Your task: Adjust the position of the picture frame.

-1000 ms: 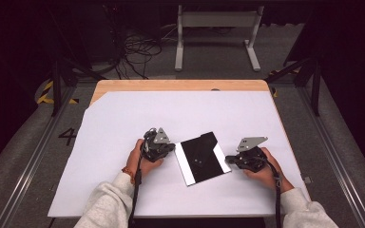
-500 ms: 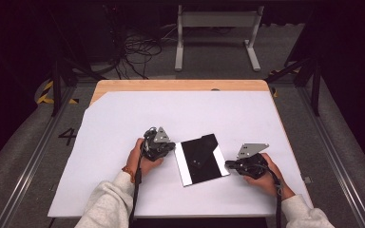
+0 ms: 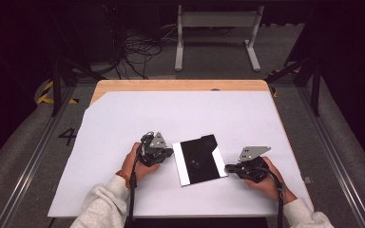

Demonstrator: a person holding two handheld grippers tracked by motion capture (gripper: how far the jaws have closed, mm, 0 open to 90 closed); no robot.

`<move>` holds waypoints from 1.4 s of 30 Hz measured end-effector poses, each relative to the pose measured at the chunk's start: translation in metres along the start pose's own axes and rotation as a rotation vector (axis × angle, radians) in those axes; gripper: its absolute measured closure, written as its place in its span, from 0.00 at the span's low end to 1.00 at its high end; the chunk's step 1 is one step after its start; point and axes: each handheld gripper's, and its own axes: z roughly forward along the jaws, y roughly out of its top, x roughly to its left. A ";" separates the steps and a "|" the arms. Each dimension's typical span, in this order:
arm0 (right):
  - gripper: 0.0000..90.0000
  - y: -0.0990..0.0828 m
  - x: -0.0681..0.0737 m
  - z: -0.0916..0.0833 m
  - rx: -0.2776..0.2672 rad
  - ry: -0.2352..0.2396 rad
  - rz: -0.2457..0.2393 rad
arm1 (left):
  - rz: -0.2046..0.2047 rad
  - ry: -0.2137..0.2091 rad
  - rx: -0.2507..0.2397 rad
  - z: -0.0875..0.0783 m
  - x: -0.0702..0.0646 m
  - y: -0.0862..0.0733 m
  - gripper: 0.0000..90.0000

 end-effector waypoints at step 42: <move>1.00 0.004 0.034 0.009 -0.024 0.130 -0.119 | -0.038 0.022 -0.037 -0.004 0.017 0.005 0.95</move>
